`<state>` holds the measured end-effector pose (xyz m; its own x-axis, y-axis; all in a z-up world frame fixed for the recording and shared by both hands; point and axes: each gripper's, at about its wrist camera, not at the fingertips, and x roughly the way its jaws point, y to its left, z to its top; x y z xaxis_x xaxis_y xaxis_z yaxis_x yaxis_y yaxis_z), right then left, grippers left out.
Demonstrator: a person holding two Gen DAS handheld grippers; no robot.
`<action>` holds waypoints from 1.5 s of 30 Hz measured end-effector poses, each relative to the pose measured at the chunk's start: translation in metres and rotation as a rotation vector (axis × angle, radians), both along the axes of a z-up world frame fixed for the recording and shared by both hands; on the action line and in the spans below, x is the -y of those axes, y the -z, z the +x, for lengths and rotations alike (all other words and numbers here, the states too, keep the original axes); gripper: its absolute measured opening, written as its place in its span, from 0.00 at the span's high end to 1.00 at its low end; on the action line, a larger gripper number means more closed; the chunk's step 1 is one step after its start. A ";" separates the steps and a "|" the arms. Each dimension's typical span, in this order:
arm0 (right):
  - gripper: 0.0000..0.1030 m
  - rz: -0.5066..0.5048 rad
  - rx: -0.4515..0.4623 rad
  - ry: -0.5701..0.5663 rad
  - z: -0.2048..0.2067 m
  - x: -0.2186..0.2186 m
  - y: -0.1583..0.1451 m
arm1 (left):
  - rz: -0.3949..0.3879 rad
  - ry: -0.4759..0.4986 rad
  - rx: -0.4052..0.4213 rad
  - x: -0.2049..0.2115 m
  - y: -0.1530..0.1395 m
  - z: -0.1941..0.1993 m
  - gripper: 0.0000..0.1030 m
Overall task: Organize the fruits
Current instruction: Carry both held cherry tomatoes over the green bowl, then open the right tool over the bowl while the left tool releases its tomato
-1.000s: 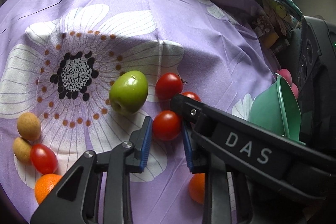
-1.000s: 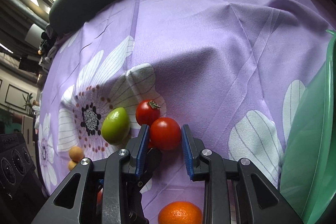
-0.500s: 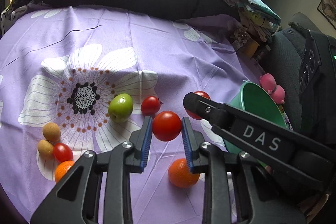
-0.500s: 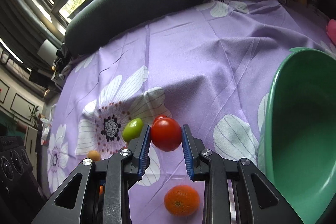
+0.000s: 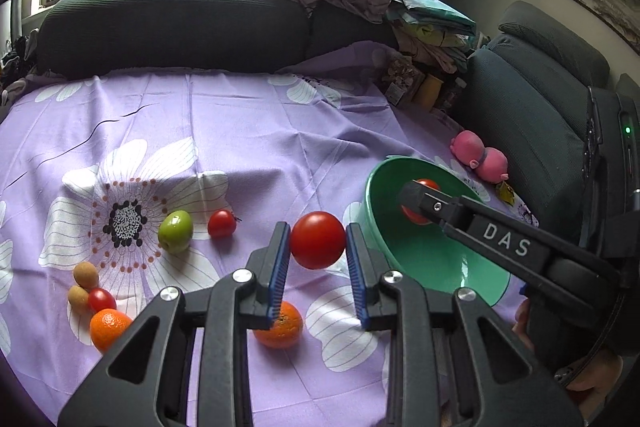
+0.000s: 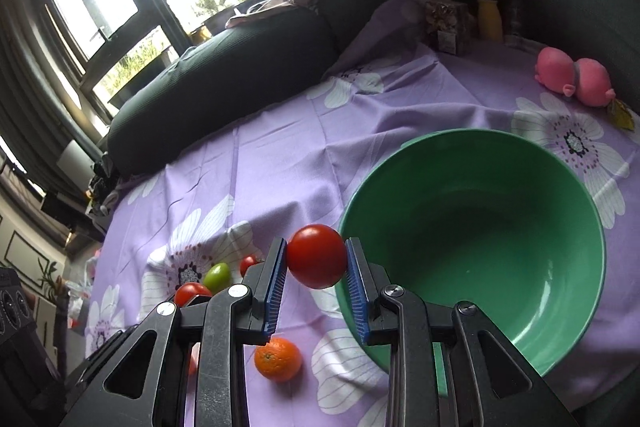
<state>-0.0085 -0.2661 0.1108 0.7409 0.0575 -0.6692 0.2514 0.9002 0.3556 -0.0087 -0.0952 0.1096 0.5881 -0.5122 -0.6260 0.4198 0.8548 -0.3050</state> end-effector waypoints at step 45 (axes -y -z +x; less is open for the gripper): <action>0.72 0.068 -0.156 0.314 -0.027 0.110 0.038 | 0.052 0.346 -0.137 0.137 0.031 0.008 0.73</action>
<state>-0.0356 -0.3766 0.0732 0.6185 -0.1083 -0.7783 0.5679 0.7461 0.3475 -0.0010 -0.2324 0.0788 0.2943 -0.6315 -0.7174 0.6449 0.6852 -0.3386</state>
